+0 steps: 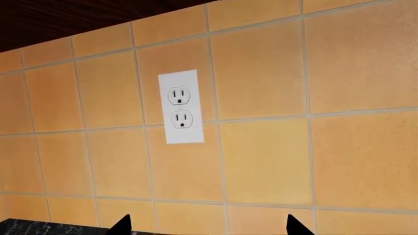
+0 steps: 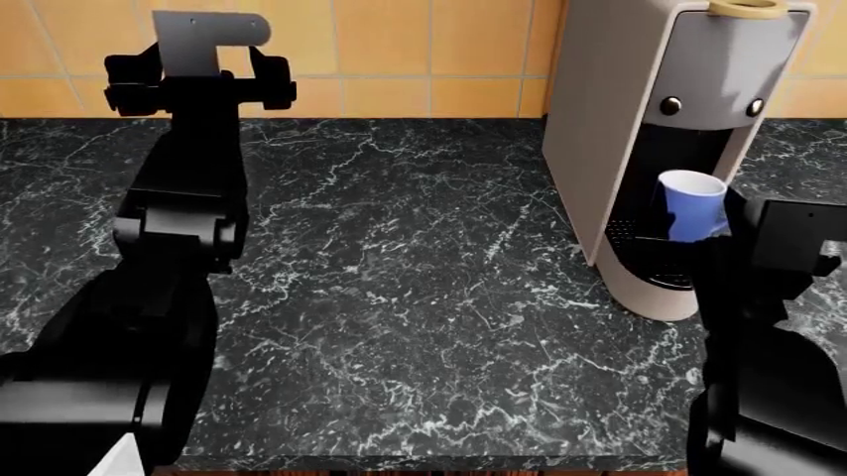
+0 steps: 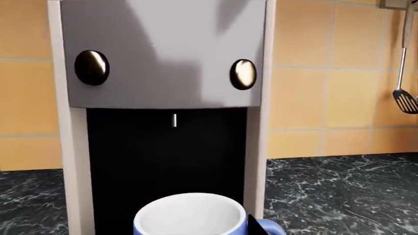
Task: Pick the mug from the cabinet, place it under the coffee machine dispenser, and press the start button.
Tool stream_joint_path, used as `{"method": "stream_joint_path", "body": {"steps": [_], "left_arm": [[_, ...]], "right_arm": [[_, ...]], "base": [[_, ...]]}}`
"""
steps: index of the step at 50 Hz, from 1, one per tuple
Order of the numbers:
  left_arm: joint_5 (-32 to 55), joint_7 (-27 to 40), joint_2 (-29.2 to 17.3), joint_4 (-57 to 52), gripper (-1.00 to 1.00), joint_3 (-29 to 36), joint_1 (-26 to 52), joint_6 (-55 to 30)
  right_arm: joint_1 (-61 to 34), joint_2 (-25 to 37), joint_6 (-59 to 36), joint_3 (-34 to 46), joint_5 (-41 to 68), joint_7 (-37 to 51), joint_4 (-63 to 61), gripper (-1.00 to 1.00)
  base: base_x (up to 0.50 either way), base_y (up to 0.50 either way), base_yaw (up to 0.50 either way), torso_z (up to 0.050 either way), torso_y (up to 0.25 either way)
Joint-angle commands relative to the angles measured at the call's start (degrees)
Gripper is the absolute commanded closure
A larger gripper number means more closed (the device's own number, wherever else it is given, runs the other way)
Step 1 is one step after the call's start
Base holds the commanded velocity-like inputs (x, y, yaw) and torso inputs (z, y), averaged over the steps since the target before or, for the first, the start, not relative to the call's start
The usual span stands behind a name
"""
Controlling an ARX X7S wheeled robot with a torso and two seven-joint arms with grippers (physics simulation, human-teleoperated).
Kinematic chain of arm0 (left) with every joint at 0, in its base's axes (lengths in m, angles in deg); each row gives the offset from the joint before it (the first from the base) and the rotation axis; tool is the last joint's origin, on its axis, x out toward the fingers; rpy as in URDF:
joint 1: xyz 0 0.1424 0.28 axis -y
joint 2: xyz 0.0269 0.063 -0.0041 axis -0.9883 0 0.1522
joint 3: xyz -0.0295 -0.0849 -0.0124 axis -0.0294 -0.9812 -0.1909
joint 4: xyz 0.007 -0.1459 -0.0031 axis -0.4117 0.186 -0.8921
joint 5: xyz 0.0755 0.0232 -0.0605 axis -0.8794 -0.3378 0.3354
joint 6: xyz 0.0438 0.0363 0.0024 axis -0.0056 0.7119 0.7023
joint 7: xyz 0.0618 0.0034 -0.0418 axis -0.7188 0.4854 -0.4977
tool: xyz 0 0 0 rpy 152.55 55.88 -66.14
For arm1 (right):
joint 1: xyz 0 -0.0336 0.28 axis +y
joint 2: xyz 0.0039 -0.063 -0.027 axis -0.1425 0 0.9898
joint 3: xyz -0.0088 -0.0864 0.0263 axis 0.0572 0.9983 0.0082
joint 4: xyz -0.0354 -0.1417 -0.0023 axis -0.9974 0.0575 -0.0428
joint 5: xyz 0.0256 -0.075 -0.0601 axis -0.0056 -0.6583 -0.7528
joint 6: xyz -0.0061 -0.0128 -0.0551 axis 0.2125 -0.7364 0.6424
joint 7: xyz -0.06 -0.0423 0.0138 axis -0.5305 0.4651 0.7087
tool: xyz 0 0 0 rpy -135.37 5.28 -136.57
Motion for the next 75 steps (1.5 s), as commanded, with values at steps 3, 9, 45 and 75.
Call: {"method": "stream_joint_path", "body": {"steps": [3, 9, 45, 75], "left_arm": [[-0.05, 0.01, 0.00, 0.00, -1.00, -0.09, -0.04, -0.12], [-0.07, 0.04, 0.06, 0.00, -1.00, -0.09, -0.15, -0.09], [-0.09, -0.19, 0.63, 0.00, -1.00, 0.17, -0.41, 0.25], [-0.08, -0.22, 1.03, -0.01, -1.00, 0.45, -0.66, 0.12]], "right_arm": [[-2.43, 1.69, 3.66, 0.39, -1.12, 1.99, 8.98, 1.00], [-3.09, 1.98, 4.19, 0.83, -0.93, 2.38, 11.12, 1.00], [1.46, -0.87, -0.82, 6.22, -0.80, 4.02, -14.38, -1.00], [-0.94, 2.30, -12.06, 18.33, -1.69, 1.60, -28.61, 1.00]], "base": [[0.00, 0.00, 0.00, 0.000, 0.000], [0.01, 0.00, 0.00, 0.000, 0.000], [0.01, 0.00, 0.00, 0.000, 0.000], [0.00, 0.00, 0.00, 0.000, 0.000]]}}
